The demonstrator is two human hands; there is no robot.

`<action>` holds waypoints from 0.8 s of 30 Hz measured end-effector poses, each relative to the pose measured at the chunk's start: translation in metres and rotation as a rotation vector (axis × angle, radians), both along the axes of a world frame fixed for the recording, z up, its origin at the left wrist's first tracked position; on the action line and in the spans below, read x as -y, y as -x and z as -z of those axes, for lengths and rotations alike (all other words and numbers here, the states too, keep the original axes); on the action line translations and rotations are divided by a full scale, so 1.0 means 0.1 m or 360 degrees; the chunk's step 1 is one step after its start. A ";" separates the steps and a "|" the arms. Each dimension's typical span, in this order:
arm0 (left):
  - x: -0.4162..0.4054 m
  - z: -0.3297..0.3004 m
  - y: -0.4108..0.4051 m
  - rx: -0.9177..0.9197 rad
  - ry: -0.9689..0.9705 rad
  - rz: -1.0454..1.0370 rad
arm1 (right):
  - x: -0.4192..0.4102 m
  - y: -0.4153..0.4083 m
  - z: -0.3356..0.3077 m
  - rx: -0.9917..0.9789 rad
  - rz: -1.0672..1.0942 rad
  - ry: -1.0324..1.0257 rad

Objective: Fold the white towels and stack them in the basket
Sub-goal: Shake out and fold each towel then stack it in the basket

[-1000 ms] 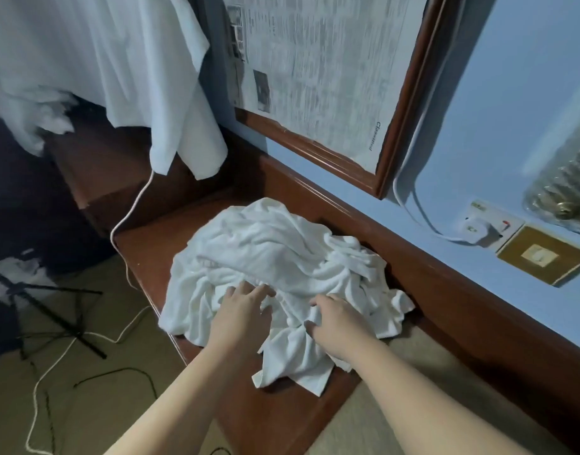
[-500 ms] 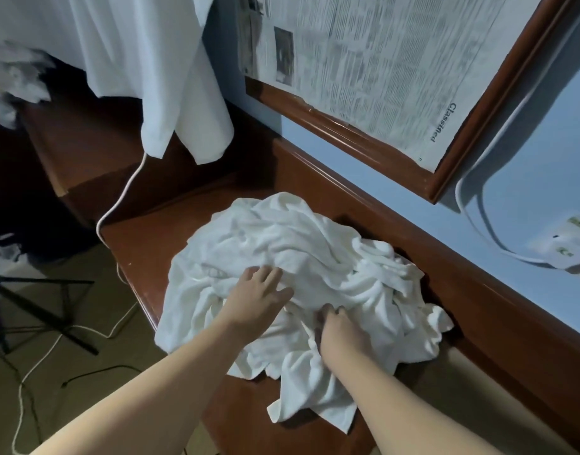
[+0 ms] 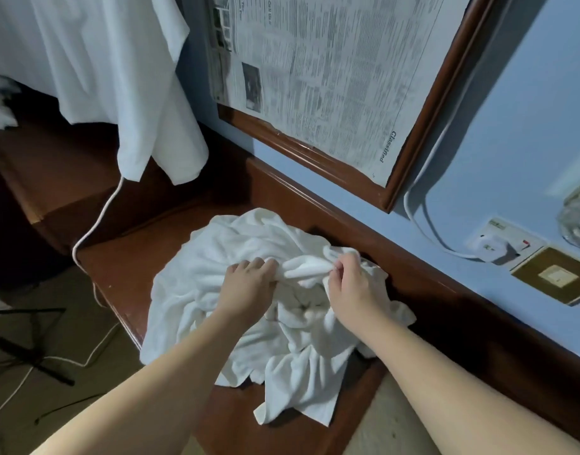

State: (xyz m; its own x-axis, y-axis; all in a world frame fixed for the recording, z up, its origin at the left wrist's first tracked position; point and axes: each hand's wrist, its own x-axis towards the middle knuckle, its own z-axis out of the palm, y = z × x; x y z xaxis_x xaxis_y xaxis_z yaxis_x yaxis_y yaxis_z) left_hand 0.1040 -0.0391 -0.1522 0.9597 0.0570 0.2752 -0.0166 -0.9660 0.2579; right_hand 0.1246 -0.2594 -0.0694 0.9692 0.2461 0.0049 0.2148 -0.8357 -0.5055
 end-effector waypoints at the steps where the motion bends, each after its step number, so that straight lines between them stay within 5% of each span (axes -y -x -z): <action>1: 0.03 -0.17 -0.04 0.0036 0.0122 -0.0017 | 0.05 -0.04 -0.17 0.0037 0.0016 -0.0041; 5: 0.15 -1.03 -0.21 0.0310 0.0450 0.0067 | 0.26 -0.21 -0.91 0.0212 0.0145 -0.0316; 11: 0.23 -2.06 -0.23 0.0658 0.0299 0.0193 | 0.65 -0.20 -2.21 0.0699 0.0281 -0.0626; 16: 0.50 -2.50 0.00 0.0756 0.0920 -0.0061 | 1.10 0.01 -3.17 0.1026 0.0373 -0.0673; 21: 0.81 -2.89 0.20 0.1349 0.0472 0.0330 | 1.69 0.33 -3.86 0.1225 0.0531 -0.0595; 24: 1.07 -3.44 0.42 0.1503 0.0645 0.0391 | 2.07 0.63 -4.23 0.1297 0.0588 -0.0562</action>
